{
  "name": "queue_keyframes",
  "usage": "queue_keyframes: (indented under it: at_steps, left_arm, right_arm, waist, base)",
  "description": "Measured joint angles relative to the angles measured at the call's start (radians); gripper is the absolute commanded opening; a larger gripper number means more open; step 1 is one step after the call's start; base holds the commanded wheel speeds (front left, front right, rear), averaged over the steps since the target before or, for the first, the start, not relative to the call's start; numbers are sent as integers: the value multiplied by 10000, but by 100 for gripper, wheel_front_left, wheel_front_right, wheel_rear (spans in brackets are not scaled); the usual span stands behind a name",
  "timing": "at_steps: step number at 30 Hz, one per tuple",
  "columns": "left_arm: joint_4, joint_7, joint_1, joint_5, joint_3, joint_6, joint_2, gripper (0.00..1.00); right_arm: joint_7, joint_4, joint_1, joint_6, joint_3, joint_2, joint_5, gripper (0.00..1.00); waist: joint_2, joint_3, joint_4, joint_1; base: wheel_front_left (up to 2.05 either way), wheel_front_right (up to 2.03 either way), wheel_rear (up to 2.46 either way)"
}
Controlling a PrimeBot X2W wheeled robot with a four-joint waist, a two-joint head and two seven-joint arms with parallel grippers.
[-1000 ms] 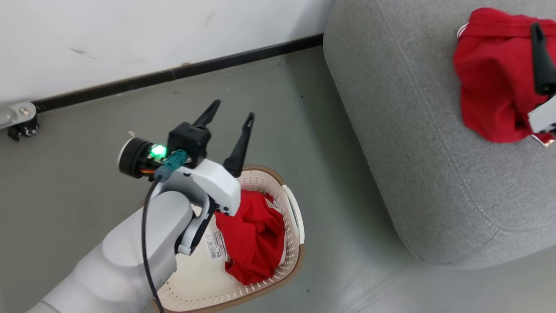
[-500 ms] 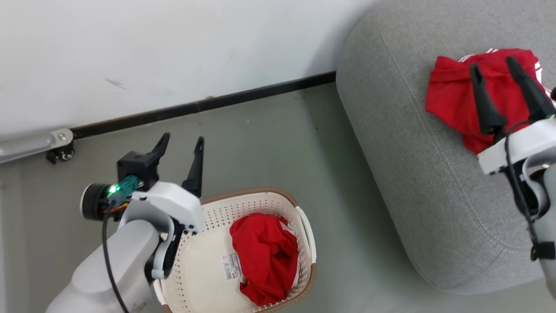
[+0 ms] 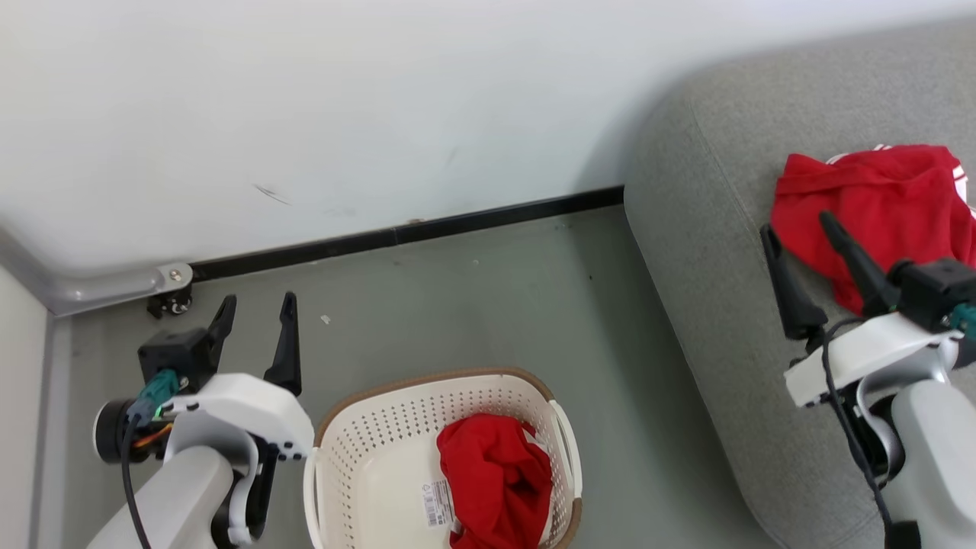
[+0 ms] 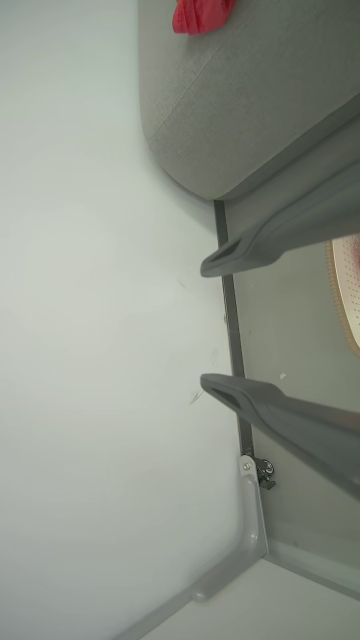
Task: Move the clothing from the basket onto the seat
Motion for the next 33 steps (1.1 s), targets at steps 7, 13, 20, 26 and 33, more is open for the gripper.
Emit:
queue_keyframes:
  at_steps: [7,13,20,26,33]
  left_arm:
    - [-372,0,892,314,454,105,163,100]
    - [-721,0,1606,575,895,267,242,100]
    - [-1049,0,2321,792,1279,355,288,100]
    - [-1313,0,2849,963,1384,364,301,100]
    - [-1547,0,3251,1078,1446,364,303,100]
  right_arm:
    - [0,-203,886,0,-192,426,-453,100]
    - [0,-416,1601,0,-370,811,-895,100]
    - [0,-690,2402,0,-619,1269,-1260,100]
    - [0,-926,2976,0,-738,1440,-1546,100]
    - [0,-1156,3428,0,-807,1530,-1661,100]
  waist:
    - [0,-498,293,0]
    - [0,-885,534,-1]
    - [0,-1250,786,-1]
    - [0,-1486,963,0]
    - [0,-1688,1115,0]
  base:
    - [0,0,0]
    - [0,0,0]
    - [0,0,0]
    - [0,0,0]
    - [0,0,0]
